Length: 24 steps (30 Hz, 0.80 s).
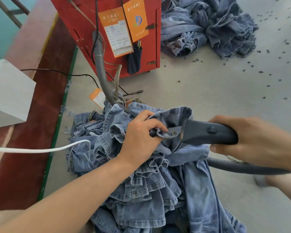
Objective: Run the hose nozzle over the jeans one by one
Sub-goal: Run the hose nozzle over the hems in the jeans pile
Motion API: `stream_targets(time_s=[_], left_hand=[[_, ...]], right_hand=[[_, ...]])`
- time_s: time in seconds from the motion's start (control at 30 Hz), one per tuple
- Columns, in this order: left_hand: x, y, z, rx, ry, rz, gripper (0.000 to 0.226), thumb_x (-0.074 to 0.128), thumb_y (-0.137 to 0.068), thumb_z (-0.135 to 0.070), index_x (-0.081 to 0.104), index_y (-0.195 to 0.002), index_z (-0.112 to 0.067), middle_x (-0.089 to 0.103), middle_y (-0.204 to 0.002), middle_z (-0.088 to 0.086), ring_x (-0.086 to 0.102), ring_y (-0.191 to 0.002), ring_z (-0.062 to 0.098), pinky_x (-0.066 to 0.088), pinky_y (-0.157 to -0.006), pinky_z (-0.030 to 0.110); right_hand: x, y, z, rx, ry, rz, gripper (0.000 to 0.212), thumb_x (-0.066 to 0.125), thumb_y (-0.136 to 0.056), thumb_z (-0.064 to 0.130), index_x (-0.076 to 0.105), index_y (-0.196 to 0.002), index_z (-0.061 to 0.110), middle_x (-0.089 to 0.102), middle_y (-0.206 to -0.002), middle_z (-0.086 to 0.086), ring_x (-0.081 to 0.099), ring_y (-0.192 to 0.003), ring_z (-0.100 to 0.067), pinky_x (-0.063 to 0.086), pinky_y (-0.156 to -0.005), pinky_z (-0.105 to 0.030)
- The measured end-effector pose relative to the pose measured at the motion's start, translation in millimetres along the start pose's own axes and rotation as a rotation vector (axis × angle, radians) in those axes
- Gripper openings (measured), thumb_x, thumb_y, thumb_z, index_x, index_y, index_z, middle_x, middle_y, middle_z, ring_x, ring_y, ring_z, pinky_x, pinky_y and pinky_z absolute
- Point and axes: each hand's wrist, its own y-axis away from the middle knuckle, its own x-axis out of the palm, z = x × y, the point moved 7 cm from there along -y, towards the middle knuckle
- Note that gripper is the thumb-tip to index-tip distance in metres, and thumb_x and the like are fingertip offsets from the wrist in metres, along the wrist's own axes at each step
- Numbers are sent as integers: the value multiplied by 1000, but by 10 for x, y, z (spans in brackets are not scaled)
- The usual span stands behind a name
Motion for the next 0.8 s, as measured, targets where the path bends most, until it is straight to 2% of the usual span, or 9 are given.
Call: stream_targets(time_s=[0.07, 0.17, 0.3, 0.37, 0.43, 0.53, 0.63, 0.73, 0.8], left_hand=[[17, 24, -13, 7, -7, -26, 29, 84, -69, 11, 79, -79, -15, 61, -92, -2, 59, -79, 13, 46, -64, 18], [7, 59, -14, 9, 18, -64, 27, 84, -69, 10, 76, -77, -14, 61, -93, -9, 60, -81, 3, 43, -67, 11], [-22, 66, 6, 4, 20, -78, 26, 89, -70, 4, 71, -76, -14, 58, -88, -10, 59, -76, 4, 45, -71, 15], [-24, 74, -1, 15, 19, -82, 33, 86, -69, 9, 67, -74, -17, 57, -85, -8, 57, -73, 7, 47, -68, 20], [-16, 90, -3, 15, 29, -92, 41, 84, -67, 14, 61, -72, -20, 56, -82, -7, 56, -72, 9, 49, -67, 26], [8, 106, 24, -8, 49, -90, 37, 91, -63, 8, 61, -68, -11, 61, -81, 1, 59, -74, 18, 51, -68, 35], [3, 95, 45, -33, 58, -88, 36, 94, -62, 6, 61, -67, -6, 62, -80, 5, 59, -73, 24, 49, -65, 43], [-18, 96, 12, -35, 67, -76, 46, 98, -54, 6, 58, -66, -12, 60, -78, 4, 58, -71, 22, 48, -63, 37], [-16, 106, 0, -28, 63, -77, 50, 97, -54, 7, 55, -67, -17, 59, -76, 1, 54, -69, 15, 45, -63, 29]], right_hand=[[125, -51, 83, -28, 9, 62, 33, 78, -82, 42, 57, -106, 51, 68, -83, 26, 63, -78, 2, 52, -67, -28], [255, -103, 159, -76, -10, 119, 31, 79, -83, 42, 57, -105, 47, 68, -84, 24, 64, -76, 0, 52, -67, -27], [-6, -64, 12, -52, -188, -3, 38, 83, -78, 37, 64, -110, 45, 69, -74, 14, 65, -61, -4, 50, -57, -25], [-130, -60, -98, -15, -223, -43, 41, 85, -76, 36, 65, -110, 47, 68, -69, 11, 63, -54, -6, 50, -53, -24], [-86, -99, -146, -2, -157, -4, 41, 85, -77, 34, 64, -107, 50, 70, -75, 16, 65, -64, -3, 47, -59, -28], [161, -133, -26, -36, -131, 132, 39, 85, -81, 31, 62, -106, 50, 71, -86, 23, 65, -79, 2, 44, -66, -23], [211, -137, 95, -107, -248, 144, 36, 85, -82, 36, 64, -110, 43, 71, -84, 14, 66, -73, -5, 48, -65, -22], [-27, -134, -20, -78, -370, 6, 35, 87, -82, 30, 67, -110, 38, 67, -70, 8, 62, -57, -8, 48, -51, -18], [-84, -126, -156, -27, -330, -2, 35, 85, -81, 24, 68, -107, 38, 65, -67, 8, 60, -52, -5, 47, -48, -16]])
